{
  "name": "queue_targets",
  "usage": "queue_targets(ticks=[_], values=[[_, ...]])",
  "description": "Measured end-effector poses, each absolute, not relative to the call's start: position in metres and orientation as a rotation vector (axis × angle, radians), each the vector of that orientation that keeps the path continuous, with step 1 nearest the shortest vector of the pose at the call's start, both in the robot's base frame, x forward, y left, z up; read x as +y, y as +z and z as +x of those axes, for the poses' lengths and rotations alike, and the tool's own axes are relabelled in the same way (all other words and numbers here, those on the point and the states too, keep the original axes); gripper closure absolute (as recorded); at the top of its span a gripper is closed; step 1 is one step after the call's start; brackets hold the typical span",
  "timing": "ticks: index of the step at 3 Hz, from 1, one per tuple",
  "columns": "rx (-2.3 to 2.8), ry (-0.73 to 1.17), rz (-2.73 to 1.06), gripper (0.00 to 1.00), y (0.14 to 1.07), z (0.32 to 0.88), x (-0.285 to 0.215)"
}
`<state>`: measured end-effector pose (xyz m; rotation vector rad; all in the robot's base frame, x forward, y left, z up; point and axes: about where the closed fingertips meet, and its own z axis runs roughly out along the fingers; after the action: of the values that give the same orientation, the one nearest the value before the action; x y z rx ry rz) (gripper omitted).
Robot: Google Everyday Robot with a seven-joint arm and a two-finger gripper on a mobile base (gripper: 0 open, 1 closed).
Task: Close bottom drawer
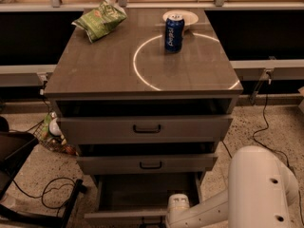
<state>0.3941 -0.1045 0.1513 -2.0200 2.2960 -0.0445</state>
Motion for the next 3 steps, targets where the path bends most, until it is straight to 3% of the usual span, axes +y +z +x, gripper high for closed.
queue_targets(ticks=[3], values=[[2.150, -0.101, -2.033, 1.00, 0.140, 0.455, -0.096]])
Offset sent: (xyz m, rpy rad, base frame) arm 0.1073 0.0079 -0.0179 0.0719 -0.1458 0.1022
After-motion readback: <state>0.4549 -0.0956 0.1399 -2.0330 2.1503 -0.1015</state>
